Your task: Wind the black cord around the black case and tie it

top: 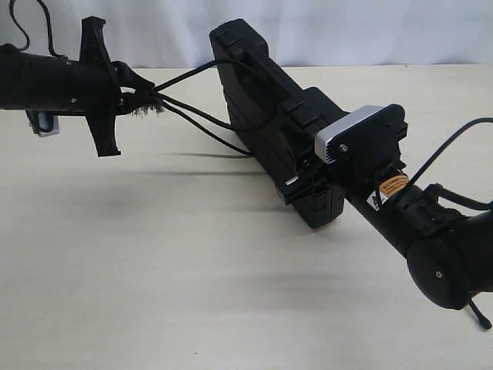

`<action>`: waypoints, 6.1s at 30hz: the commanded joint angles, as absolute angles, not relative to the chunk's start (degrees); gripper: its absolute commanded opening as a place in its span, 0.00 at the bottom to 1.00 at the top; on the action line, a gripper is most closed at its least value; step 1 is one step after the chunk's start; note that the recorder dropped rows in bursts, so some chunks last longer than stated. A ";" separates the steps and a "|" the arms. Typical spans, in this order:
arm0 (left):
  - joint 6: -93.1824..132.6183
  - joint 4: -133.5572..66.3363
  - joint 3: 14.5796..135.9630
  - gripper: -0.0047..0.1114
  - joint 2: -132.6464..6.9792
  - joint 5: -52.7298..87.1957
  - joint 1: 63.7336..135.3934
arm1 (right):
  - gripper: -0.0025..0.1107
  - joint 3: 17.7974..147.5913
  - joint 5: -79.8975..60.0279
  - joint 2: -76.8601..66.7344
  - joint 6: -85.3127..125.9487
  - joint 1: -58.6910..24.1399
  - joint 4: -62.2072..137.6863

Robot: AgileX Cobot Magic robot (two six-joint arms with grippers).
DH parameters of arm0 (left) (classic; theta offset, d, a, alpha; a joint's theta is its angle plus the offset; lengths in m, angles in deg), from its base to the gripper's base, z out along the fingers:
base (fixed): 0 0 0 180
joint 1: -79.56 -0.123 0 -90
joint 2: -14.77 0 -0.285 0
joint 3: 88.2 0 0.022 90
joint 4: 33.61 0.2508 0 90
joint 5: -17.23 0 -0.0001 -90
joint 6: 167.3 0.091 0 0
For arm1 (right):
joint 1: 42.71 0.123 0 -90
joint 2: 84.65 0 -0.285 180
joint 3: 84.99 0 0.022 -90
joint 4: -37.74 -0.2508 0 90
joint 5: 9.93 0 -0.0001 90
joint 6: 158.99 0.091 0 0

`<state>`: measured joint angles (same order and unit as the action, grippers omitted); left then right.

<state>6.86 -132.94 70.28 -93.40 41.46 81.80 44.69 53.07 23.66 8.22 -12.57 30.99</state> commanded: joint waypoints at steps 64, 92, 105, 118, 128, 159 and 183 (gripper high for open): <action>13.77 -133.56 71.38 0.04 -92.84 25.53 89.59 | 0.06 44.40 48.51 24.27 8.21 -12.63 29.60; -32.83 -133.56 71.38 0.04 -91.22 25.33 89.59 | 0.06 44.40 48.54 24.27 8.21 -12.63 29.60; -39.74 -133.56 71.28 0.04 -90.84 23.45 93.06 | 0.06 44.40 48.43 24.27 8.78 -12.63 29.60; -41.88 -129.44 66.76 0.04 -90.84 7.55 102.20 | 0.06 44.40 48.43 24.27 9.92 -12.63 30.05; 20.13 -110.59 66.76 0.04 -90.84 1.57 102.10 | 0.06 44.40 48.43 24.27 9.92 -12.63 32.26; 68.54 -107.60 66.76 0.04 -90.84 17.23 102.10 | 0.06 44.40 47.57 24.27 9.92 -12.63 32.23; 72.70 -92.25 66.70 0.54 -90.84 22.96 101.92 | 0.06 44.40 46.31 24.27 10.34 -12.63 32.23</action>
<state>72.69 -98.75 66.93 -91.25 22.42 102.22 44.80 52.18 23.66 9.07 -12.57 31.51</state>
